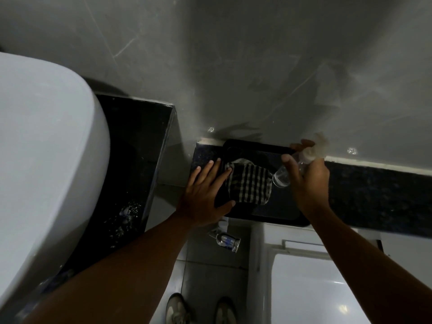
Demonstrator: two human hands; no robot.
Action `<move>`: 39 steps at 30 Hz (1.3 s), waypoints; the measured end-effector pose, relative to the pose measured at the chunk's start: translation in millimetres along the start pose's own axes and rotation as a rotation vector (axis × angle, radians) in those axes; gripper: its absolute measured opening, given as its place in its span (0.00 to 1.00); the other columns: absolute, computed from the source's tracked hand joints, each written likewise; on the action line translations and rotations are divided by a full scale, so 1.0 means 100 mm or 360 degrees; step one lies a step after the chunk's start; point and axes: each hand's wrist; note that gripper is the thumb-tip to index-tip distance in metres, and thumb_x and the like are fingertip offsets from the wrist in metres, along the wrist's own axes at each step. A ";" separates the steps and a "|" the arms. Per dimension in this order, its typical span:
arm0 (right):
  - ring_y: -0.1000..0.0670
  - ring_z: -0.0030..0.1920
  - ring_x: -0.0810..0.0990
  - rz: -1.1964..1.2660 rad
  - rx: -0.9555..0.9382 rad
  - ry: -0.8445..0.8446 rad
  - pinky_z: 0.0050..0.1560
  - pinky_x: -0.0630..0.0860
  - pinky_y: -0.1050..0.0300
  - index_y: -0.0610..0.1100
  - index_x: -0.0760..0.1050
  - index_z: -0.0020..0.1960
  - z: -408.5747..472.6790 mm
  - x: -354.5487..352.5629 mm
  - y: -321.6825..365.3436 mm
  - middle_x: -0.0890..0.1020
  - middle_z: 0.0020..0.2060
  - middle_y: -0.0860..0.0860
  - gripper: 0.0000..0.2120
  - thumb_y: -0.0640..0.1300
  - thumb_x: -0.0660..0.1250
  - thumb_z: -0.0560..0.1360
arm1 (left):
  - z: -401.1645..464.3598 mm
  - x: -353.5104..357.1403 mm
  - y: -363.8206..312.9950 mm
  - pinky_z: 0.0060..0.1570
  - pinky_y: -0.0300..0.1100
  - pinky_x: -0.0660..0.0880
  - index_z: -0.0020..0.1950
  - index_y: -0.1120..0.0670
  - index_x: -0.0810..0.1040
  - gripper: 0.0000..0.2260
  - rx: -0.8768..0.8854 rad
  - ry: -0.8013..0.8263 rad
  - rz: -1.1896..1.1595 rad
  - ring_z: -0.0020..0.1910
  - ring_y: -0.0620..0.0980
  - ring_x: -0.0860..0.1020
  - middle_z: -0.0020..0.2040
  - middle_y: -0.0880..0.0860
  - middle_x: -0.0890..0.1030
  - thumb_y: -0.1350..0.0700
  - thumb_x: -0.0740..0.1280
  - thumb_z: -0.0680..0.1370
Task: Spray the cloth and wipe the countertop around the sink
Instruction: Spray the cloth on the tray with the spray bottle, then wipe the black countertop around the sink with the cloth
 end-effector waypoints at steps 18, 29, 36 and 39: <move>0.46 0.65 0.68 -0.0254 0.0116 -0.0220 0.63 0.73 0.42 0.42 0.67 0.68 -1.10 0.56 -0.01 0.70 0.65 0.43 0.23 0.47 0.71 0.77 | 0.28 -0.37 -0.59 0.63 0.51 0.69 0.68 0.53 0.74 0.16 0.0182 0.0053 0.0340 0.64 0.56 0.75 0.66 0.54 0.77 0.49 0.62 0.81; 0.52 0.54 0.84 0.0880 0.0820 -0.0374 0.53 0.82 0.57 0.44 0.71 0.68 -0.95 0.64 0.68 0.83 0.58 0.47 0.23 0.44 0.73 0.75 | -0.07 -0.60 -1.11 0.55 0.50 0.80 0.59 0.58 0.79 0.12 -0.0904 -0.0372 -0.1392 0.52 0.53 0.82 0.54 0.57 0.84 0.52 0.64 0.83; 0.54 0.53 0.79 0.0218 0.0538 -0.0038 0.52 0.73 0.63 0.46 0.73 0.66 -1.02 0.63 0.90 0.80 0.51 0.54 0.21 0.48 0.73 0.75 | -0.31 -0.82 -1.37 0.50 0.39 0.81 0.63 0.57 0.79 0.17 -0.1290 -0.0305 -0.2809 0.54 0.49 0.85 0.54 0.54 0.87 0.52 0.54 0.85; 0.52 0.50 0.80 0.0011 0.0337 0.0135 0.44 0.71 0.73 0.42 0.76 0.62 -1.05 0.55 0.98 0.81 0.49 0.52 0.14 0.46 0.69 0.78 | -0.60 -1.04 -1.35 0.51 0.37 0.81 0.63 0.53 0.78 0.12 -0.1103 -0.0330 -0.2171 0.57 0.48 0.82 0.58 0.53 0.84 0.61 0.60 0.84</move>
Point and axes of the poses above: each hand's wrist, its own z-axis towards the middle knuckle, its own x-axis out of the palm, y = z × x
